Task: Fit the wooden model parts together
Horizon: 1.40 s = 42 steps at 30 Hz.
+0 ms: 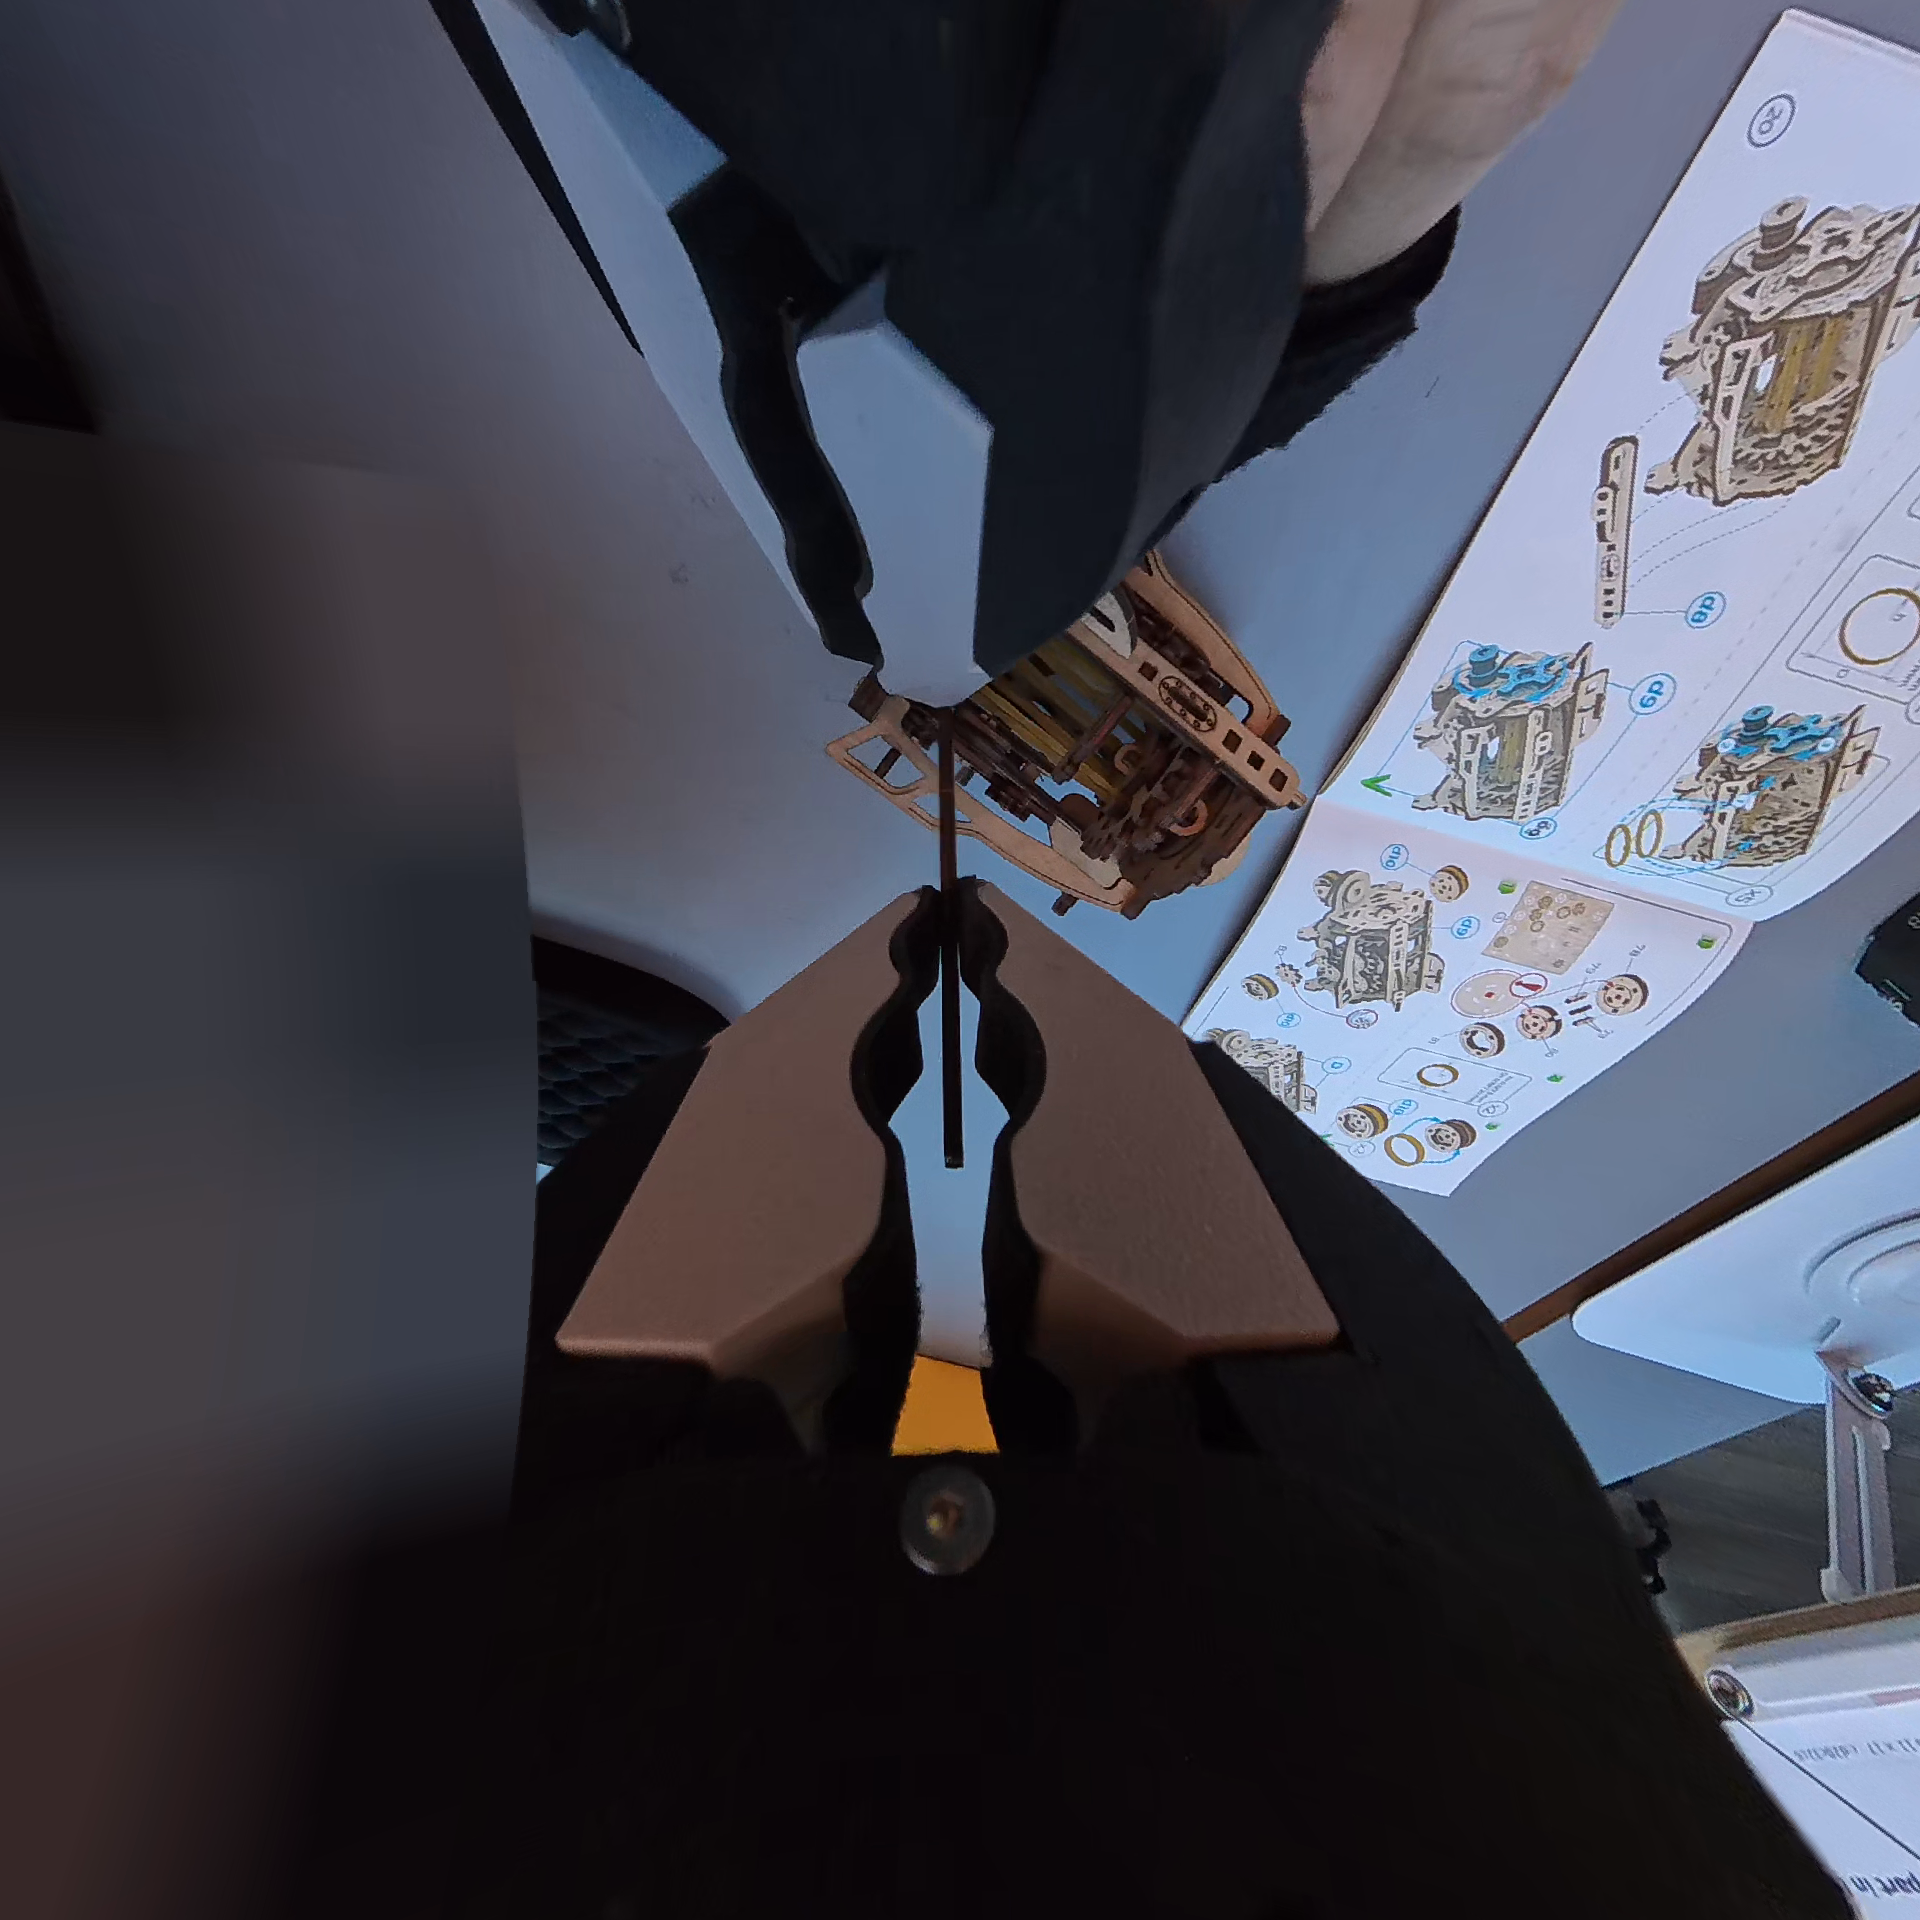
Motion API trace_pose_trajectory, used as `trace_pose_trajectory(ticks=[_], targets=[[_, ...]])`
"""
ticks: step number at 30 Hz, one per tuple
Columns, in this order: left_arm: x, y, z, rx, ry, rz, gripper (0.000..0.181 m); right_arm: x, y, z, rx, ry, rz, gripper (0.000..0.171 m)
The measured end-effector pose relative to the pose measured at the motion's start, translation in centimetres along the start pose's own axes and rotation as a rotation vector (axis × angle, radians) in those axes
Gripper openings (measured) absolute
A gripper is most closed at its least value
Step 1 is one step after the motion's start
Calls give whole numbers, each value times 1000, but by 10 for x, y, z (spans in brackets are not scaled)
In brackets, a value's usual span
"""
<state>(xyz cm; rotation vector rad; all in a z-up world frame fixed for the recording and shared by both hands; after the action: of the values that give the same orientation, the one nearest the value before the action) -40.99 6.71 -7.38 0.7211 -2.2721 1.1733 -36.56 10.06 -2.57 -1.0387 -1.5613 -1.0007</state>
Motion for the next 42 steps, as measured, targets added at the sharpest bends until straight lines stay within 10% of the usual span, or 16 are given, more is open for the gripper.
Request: trace_pose_trajectory(ticks=[42], targets=[[4,5,-2,74,-46,18,5,-2,7,4,-33,-17,122,1]])
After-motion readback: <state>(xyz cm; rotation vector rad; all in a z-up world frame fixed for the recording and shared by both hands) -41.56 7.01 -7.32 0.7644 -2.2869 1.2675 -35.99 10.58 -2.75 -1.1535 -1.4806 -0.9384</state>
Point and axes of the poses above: each gripper's, where its closed fingertips meet, x back along the fingers, y out of its underside, z = x × y across the jaws, the point moved 5 cm from there along x, back along the fingers, and after that the axes turned 5 degrees about -y, right-handed, at the moved point
